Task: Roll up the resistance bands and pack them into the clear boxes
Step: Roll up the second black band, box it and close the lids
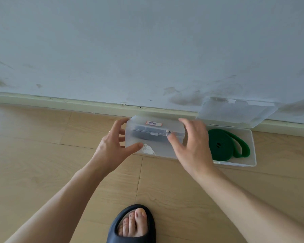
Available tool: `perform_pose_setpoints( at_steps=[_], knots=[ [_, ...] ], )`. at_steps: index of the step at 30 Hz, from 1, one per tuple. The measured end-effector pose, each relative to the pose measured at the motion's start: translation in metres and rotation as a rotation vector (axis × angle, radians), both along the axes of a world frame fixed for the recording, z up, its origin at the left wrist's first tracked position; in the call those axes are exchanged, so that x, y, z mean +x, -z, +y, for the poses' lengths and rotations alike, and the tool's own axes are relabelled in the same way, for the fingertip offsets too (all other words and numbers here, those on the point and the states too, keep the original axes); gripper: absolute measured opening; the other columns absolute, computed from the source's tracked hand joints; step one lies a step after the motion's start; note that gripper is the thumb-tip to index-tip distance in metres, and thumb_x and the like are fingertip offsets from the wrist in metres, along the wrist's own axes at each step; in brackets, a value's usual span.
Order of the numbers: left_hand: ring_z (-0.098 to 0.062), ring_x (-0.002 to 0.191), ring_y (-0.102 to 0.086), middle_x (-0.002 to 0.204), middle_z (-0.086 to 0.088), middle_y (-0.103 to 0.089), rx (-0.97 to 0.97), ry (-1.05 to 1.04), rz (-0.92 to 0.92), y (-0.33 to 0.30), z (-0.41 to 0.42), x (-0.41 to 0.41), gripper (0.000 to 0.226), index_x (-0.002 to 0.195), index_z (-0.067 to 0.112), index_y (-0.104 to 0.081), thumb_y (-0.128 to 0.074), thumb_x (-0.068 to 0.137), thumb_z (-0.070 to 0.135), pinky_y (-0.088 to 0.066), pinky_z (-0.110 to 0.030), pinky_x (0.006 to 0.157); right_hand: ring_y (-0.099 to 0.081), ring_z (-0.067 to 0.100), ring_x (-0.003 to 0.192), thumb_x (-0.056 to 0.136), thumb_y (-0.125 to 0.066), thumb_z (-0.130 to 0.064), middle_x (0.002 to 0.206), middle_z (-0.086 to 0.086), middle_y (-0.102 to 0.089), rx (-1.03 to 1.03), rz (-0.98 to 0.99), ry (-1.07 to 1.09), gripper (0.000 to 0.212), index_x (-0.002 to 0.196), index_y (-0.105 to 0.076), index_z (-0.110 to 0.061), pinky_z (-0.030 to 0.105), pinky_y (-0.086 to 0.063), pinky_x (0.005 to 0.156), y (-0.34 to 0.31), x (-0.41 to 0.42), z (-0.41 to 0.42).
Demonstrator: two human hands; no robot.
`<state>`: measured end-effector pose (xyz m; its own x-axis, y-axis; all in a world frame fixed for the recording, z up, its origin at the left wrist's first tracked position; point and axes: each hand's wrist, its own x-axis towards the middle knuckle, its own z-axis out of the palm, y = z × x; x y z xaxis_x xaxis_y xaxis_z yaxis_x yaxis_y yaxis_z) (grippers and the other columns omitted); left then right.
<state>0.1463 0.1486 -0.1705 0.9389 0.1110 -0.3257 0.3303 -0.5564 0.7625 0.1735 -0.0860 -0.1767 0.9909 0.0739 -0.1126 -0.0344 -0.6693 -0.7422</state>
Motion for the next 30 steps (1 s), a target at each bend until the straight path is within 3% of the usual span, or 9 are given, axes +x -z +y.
perform_pose_setpoints(
  at_steps=[3, 6, 10, 14, 18, 21, 25, 28, 30],
  knots=[
    [-0.004, 0.101, -0.067, 0.124, 0.011, -0.060, 0.087, 0.086, -0.058, -0.001, -0.002, 0.001, 0.074, 0.139, 0.047, -0.040, -0.085, 0.080, 0.041, -0.060, -0.026, 0.083, -0.058, 0.004, 0.112, 0.092, -0.073, -0.041, 0.117, -0.020, -0.059, 0.301, 0.224, 0.188, 0.042, 0.127, -0.051, -0.034, 0.015, -0.046, 0.088, 0.001, -0.009, 0.008],
    [-0.018, 0.088, -0.068, 0.123, 0.007, -0.057, 0.283, 0.149, -0.104, 0.001, -0.004, 0.003, 0.065, 0.124, 0.034, -0.043, -0.088, 0.077, 0.042, -0.060, -0.039, 0.077, -0.062, 0.006, 0.105, 0.087, -0.080, -0.022, 0.118, -0.011, -0.065, 0.256, 0.133, 0.127, 0.052, 0.132, -0.053, -0.024, 0.006, -0.045, 0.081, 0.004, -0.012, 0.008],
    [-0.032, 0.074, -0.059, 0.115, -0.003, -0.055, 0.500, 0.183, -0.119, 0.009, -0.020, 0.011, 0.054, 0.113, 0.015, -0.043, -0.085, 0.082, 0.031, -0.049, -0.039, 0.062, -0.061, 0.029, 0.107, 0.089, -0.075, -0.008, 0.125, 0.010, -0.062, -0.079, -0.013, -0.071, 0.048, 0.131, -0.054, -0.004, 0.032, -0.045, 0.084, 0.017, -0.012, -0.006],
    [-0.032, 0.064, -0.054, 0.113, -0.005, -0.047, 0.672, 0.249, -0.029, 0.008, -0.033, 0.027, 0.065, 0.121, 0.015, -0.039, -0.085, 0.081, 0.037, -0.045, -0.035, 0.053, -0.058, 0.035, 0.110, 0.091, -0.068, -0.002, 0.129, 0.013, -0.057, -0.240, -0.021, -0.196, 0.049, 0.136, -0.049, -0.006, 0.044, -0.050, 0.083, 0.013, -0.004, -0.011],
    [-0.028, 0.078, -0.054, 0.113, -0.007, -0.043, 0.901, 0.324, 0.128, -0.008, -0.049, 0.037, 0.072, 0.123, 0.019, -0.025, -0.079, 0.081, 0.042, -0.044, -0.035, 0.060, -0.054, 0.032, 0.118, 0.094, -0.059, -0.003, 0.132, 0.011, -0.057, -0.285, 0.001, -0.310, 0.049, 0.141, -0.047, -0.007, 0.043, -0.048, 0.090, -0.016, 0.011, -0.026],
    [-0.027, 0.106, -0.048, 0.131, -0.012, -0.038, 1.050, 0.417, 0.080, -0.034, -0.077, 0.046, 0.078, 0.130, 0.019, -0.027, -0.076, 0.077, 0.047, -0.042, -0.032, 0.080, -0.059, 0.036, 0.100, 0.085, -0.063, 0.000, 0.109, 0.013, -0.062, -0.410, -0.236, -0.367, 0.034, 0.119, -0.059, -0.003, 0.045, -0.050, 0.080, -0.050, 0.032, -0.067],
    [-0.027, 0.123, -0.046, 0.142, -0.007, -0.035, 0.794, 0.515, -0.170, -0.066, -0.132, 0.057, 0.086, 0.143, 0.021, -0.027, -0.077, 0.079, 0.050, -0.045, -0.035, 0.094, -0.059, 0.037, 0.095, 0.082, -0.068, -0.003, 0.106, 0.014, -0.063, -0.646, -0.488, -0.372, 0.030, 0.112, -0.062, -0.002, 0.045, -0.046, 0.086, -0.082, 0.063, -0.142],
    [-0.024, 0.119, -0.049, 0.142, 0.001, -0.037, 0.425, 0.480, -0.192, -0.074, -0.175, 0.067, 0.082, 0.148, 0.022, -0.031, -0.076, 0.084, 0.046, -0.045, -0.036, 0.089, -0.061, 0.039, 0.103, 0.091, -0.066, -0.014, 0.114, 0.015, -0.066, -0.655, -0.436, -0.423, 0.032, 0.120, -0.062, -0.001, 0.048, -0.049, 0.091, -0.083, 0.064, -0.177],
    [-0.026, 0.113, -0.053, 0.139, 0.000, -0.039, 0.438, 0.429, -0.199, -0.072, -0.188, 0.072, 0.074, 0.144, 0.021, -0.038, -0.074, 0.085, 0.048, -0.042, -0.034, 0.083, -0.060, 0.039, 0.111, 0.099, -0.059, -0.023, 0.120, 0.016, -0.067, -0.569, -0.364, -0.370, 0.034, 0.127, -0.060, -0.002, 0.047, -0.049, 0.095, -0.076, 0.057, -0.185]
  ],
)
